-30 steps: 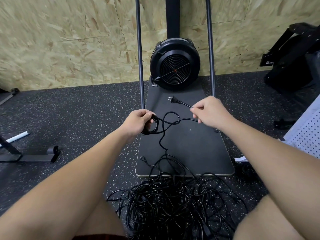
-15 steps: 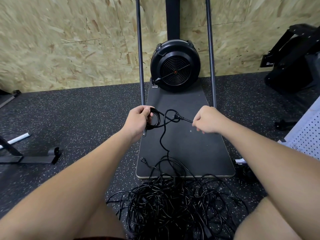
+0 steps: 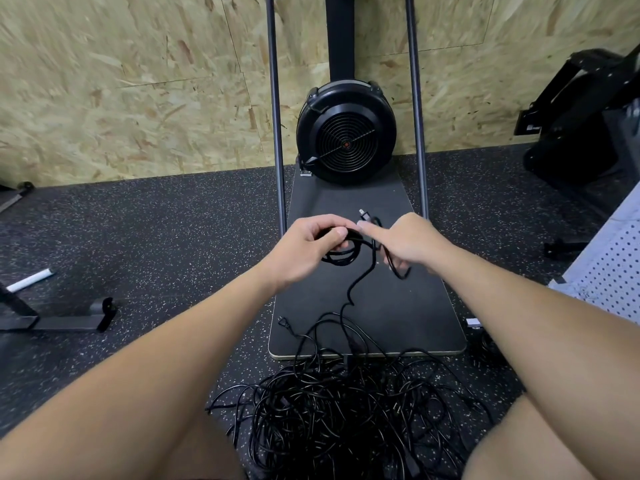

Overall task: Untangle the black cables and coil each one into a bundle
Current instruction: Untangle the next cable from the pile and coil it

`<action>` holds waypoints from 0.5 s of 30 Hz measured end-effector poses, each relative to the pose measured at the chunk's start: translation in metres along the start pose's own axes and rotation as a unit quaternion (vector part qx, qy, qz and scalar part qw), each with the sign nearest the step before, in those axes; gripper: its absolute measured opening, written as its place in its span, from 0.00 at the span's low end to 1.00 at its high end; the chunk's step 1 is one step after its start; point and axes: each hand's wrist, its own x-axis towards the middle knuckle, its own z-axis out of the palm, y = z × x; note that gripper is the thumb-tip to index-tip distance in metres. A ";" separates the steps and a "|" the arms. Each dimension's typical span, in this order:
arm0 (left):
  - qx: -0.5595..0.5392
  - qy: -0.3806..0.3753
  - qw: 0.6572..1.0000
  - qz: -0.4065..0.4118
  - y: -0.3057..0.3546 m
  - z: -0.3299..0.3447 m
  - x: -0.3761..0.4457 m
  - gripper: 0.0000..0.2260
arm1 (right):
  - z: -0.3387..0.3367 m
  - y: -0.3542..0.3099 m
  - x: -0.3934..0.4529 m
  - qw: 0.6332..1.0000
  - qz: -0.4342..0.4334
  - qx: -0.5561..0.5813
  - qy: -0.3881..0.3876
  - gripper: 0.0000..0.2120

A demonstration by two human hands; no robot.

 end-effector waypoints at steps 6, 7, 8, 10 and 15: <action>0.044 -0.021 0.998 0.031 0.000 0.012 -0.002 0.08 | 0.007 0.008 0.010 0.999 0.006 0.029 -0.015 0.22; 0.043 -0.020 0.999 0.025 -0.002 0.012 -0.002 0.08 | 0.008 0.010 0.012 0.999 -0.001 0.046 -0.005 0.21; 0.042 -0.022 0.999 0.016 -0.004 0.012 -0.003 0.07 | 0.008 0.011 0.013 0.998 -0.012 0.068 0.002 0.20; 0.041 -0.032 0.999 -0.004 -0.008 0.010 -0.004 0.05 | 0.007 0.012 0.014 0.994 -0.050 0.096 0.007 0.17; 0.063 0.000 0.996 -0.067 -0.020 0.007 -0.003 0.11 | 0.007 0.010 0.012 0.984 -0.119 0.128 -0.033 0.09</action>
